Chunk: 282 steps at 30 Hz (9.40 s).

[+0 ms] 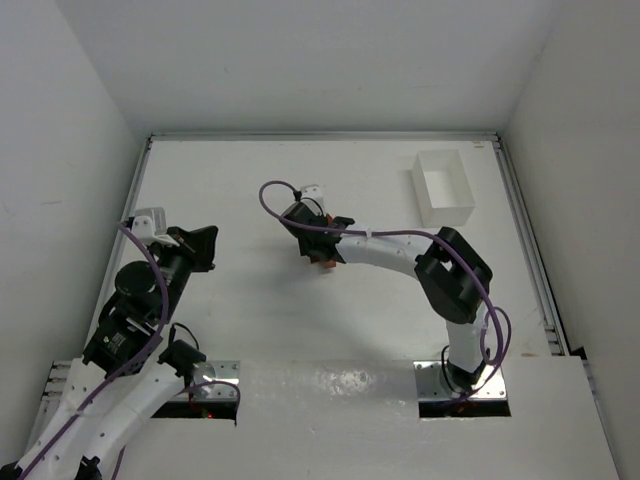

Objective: Build the wood block tower

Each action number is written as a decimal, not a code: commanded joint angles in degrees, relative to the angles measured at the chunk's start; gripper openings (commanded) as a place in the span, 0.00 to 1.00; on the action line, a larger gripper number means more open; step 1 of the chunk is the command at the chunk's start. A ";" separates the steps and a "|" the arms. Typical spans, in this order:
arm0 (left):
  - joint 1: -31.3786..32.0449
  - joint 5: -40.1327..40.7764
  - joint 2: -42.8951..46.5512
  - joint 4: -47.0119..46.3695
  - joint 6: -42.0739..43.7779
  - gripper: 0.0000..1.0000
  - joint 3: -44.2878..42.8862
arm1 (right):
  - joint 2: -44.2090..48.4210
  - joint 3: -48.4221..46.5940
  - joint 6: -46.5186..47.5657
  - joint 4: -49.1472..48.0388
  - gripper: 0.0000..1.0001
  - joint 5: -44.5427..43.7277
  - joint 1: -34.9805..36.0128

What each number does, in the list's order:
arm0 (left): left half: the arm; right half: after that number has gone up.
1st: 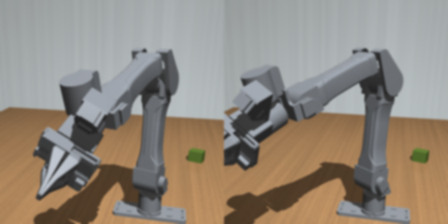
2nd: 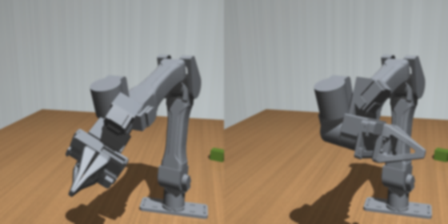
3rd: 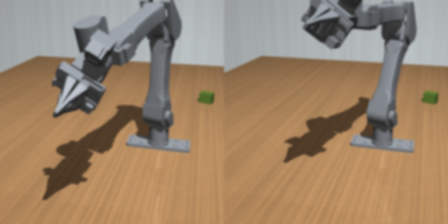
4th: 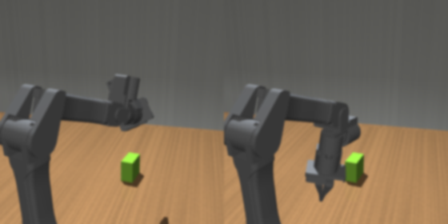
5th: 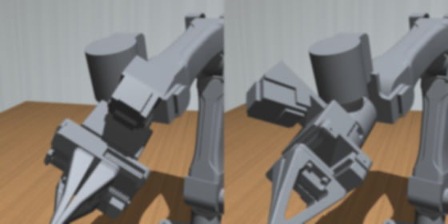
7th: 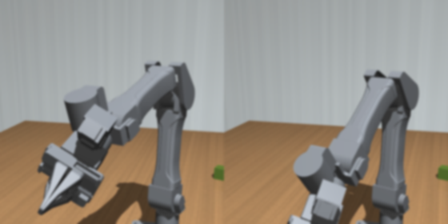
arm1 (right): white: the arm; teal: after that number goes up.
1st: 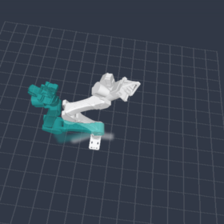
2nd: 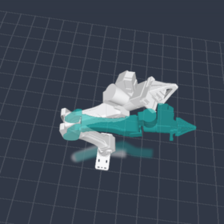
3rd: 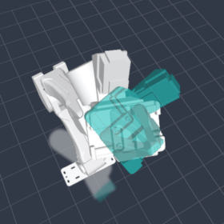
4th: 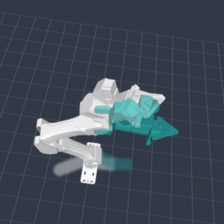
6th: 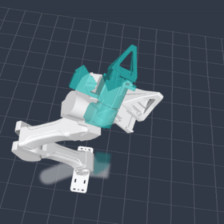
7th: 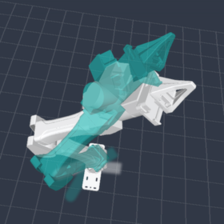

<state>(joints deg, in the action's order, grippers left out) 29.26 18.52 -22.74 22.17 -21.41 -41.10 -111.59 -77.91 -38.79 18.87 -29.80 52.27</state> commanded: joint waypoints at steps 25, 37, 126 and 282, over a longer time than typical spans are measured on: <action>-0.34 -3.32 0.33 -2.40 1.46 0.01 0.32 | -0.03 -0.31 -2.88 -2.44 0.23 -1.23 0.11; -0.43 -3.41 0.33 -2.31 1.37 0.01 0.41 | -1.96 -1.45 -3.31 -0.77 0.24 -1.75 0.11; 9.15 -7.10 -67.61 -40.89 -11.99 0.00 2.17 | 8.58 18.41 14.88 -15.62 0.00 29.54 -15.53; 11.53 5.21 -6.70 -31.93 -7.86 0.00 23.79 | 2.08 -1.11 3.19 6.27 0.52 6.77 -3.14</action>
<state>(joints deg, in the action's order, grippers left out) 40.16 23.35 -29.26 -7.88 -30.00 -16.93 -109.78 -79.61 -34.33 27.00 -22.44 48.90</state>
